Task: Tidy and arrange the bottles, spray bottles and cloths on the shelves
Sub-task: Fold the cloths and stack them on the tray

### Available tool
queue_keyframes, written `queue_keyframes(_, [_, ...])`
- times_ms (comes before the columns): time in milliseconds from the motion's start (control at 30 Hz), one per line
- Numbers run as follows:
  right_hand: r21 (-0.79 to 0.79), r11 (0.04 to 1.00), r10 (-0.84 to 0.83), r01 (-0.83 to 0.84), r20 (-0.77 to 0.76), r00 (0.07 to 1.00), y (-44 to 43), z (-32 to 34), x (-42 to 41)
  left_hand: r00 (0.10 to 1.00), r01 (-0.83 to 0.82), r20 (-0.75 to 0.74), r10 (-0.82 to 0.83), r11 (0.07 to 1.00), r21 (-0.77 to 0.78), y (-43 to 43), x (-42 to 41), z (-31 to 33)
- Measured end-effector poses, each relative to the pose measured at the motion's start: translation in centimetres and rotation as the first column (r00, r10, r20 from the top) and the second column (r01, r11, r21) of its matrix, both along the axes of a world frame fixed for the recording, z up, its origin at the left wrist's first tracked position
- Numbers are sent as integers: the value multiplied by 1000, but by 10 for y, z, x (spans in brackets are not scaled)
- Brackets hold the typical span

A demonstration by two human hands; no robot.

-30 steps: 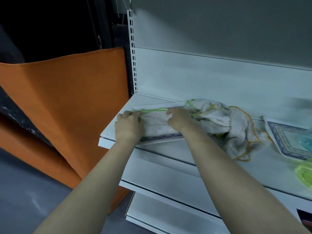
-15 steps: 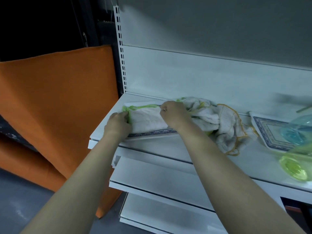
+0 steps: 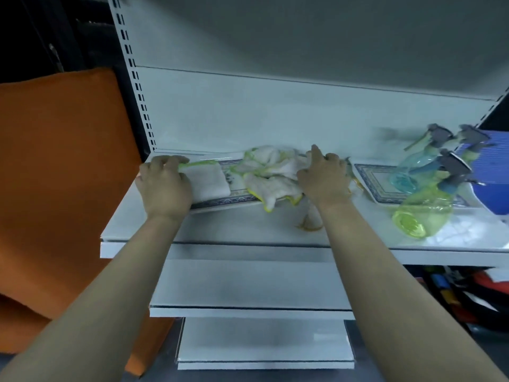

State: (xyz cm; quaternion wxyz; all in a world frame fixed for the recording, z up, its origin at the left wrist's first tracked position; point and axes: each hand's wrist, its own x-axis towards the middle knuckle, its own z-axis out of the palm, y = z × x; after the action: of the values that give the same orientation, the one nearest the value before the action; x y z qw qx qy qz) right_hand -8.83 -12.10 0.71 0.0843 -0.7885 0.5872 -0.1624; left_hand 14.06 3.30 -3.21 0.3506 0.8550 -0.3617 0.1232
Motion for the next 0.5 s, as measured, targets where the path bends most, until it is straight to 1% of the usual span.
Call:
queue_keyframes(33, [23, 999, -28, 28, 4, 1000, -1, -2, -5, 998, 63, 2, -63, 998, -6, -5, -8, 0])
queue_keyframes(133, [-38, 994, -103, 104, 27, 994, -4, -6, -17, 962, 266, -58, -269, 963, -44, -18, -39, 4])
queue_keyframes(233, [20, 994, -107, 107, 42, 993, -12, -3, -26, 914, 376, -143, -381, 925, -61, -31, -68, 7])
queue_keyframes(267, [35, 996, -79, 78, 41, 996, -17, -2, -28, 900, 398, -169, -402, 915, -58, -34, -76, 7])
queue_keyframes(333, [15, 1000, 10, -11, 63, 998, -26, 1, -31, 871, 447, -203, -448, 893, -56, -41, -88, 8])
queue_keyframes(400, [-50, 994, 101, -96, 123, 987, -31, 11, -34, 831, 500, -242, -501, 863, -73, -48, -97, 10])
queue_keyframes(500, [-153, 974, 202, -169, 232, 952, -31, 39, -39, 768, 556, -328, -550, 827, -86, -56, -111, 22])
